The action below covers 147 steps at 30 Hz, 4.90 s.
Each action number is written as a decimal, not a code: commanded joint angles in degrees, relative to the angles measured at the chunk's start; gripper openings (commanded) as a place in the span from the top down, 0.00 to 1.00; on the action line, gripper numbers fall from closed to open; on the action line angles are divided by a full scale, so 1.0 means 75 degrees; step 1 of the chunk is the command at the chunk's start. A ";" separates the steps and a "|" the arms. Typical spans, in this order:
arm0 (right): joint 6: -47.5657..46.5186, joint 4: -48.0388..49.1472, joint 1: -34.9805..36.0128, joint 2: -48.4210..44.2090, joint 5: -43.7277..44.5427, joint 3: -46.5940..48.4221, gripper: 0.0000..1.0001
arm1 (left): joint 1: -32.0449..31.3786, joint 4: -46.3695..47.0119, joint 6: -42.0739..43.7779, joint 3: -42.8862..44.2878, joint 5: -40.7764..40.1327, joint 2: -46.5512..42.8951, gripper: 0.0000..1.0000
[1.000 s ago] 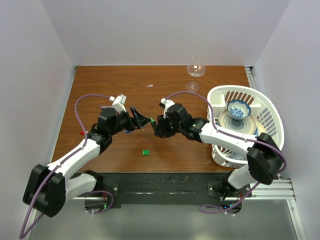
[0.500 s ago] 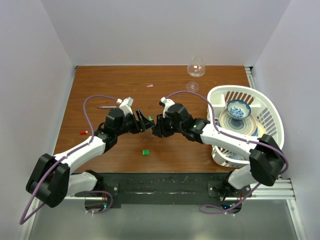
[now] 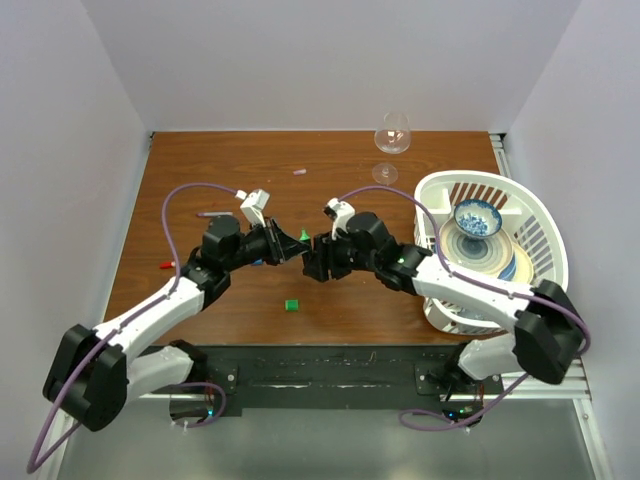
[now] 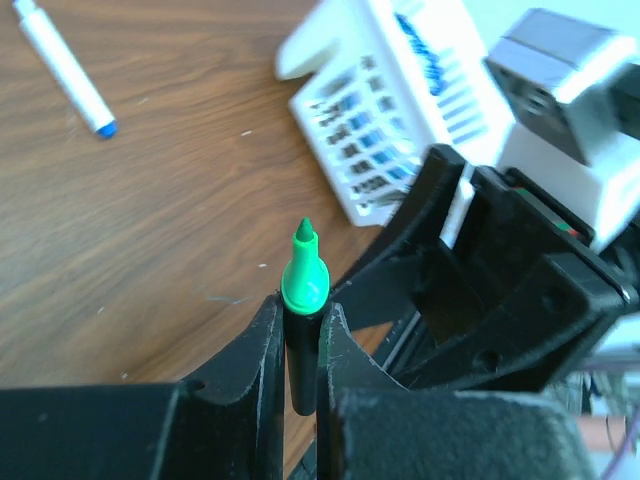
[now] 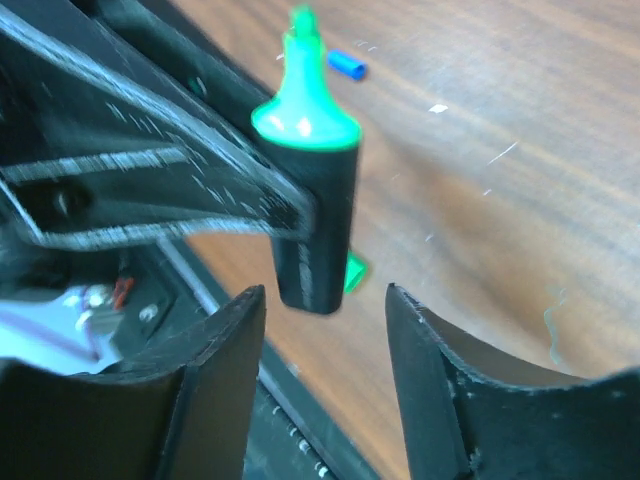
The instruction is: Insert the pens into the pen caps
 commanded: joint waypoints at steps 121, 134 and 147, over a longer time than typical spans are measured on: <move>-0.0692 -0.0810 -0.0072 -0.5377 0.1565 -0.1368 1.00 | -0.1870 -0.7493 -0.9250 0.2180 -0.4805 0.2809 0.37; -0.0751 -0.0927 -0.0072 -0.5448 0.1741 -0.1380 1.00 | -0.2093 -0.9223 -0.8828 0.3186 -0.4548 0.3136 0.39; -0.0763 -0.0998 -0.0072 -0.5541 0.1799 -0.1379 1.00 | -0.2128 -0.8794 -0.8324 0.3224 -0.4302 0.3934 0.39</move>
